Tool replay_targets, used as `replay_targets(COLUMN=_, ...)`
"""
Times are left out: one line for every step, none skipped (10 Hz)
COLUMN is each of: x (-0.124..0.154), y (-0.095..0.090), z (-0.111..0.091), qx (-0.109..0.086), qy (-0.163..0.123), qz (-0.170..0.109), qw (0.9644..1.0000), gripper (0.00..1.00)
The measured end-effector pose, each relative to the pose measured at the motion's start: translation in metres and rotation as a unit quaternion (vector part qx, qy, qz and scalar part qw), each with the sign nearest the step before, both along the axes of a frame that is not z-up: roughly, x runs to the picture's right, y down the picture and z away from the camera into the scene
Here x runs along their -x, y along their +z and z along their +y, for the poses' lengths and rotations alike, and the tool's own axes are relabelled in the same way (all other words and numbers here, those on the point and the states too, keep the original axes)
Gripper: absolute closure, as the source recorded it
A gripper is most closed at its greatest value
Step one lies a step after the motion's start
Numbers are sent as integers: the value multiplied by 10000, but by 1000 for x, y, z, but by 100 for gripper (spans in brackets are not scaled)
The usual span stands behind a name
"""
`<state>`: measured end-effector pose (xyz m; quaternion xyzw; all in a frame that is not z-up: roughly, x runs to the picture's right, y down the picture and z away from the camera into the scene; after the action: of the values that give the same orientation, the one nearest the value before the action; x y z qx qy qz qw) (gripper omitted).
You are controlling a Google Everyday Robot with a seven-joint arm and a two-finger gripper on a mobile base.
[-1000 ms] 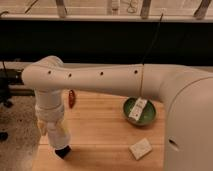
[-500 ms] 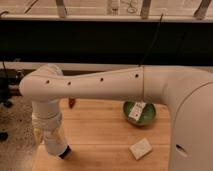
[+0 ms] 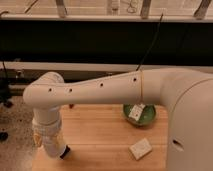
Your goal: Place the ceramic cup over the eraser
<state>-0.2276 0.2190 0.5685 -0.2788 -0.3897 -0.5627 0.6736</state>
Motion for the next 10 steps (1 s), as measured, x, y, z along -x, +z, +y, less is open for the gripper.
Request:
replay_targets(x=3, y=5, z=5, qx=-12, qy=-7, qz=26, qw=10000, gripper=88)
replay_targets(x=5, y=10, z=8, qx=-21, qy=-17, qz=62, qw=10000, gripper=88)
replay_targets(x=6, y=14, z=12, qx=-22, qy=-40, qz=96, qw=9999, gripper=88)
replay_targets(x=7, y=18, z=14, qx=-26, qy=-62, qz=130, qw=9999, gripper=88)
replay_targets(x=7, y=22, z=16, qx=-28, qy=-85, qz=181, qw=9998, gripper=88)
replay_targets(x=7, y=25, z=19, qx=-21, qy=-127, qz=215, qw=9997, gripper=88)
replay_targets(x=8, y=27, z=21, qx=-12, qy=-178, qz=248, qw=9995, gripper=88)
replay_targets(x=9, y=31, z=23, qx=-1, qy=-240, qz=284, qw=9993, gripper=88)
replay_targets(x=9, y=34, z=26, qx=16, qy=-285, qz=309, qw=9991, gripper=86)
replay_targets(x=10, y=37, z=28, qx=36, qy=-331, qz=334, qw=9989, gripper=80)
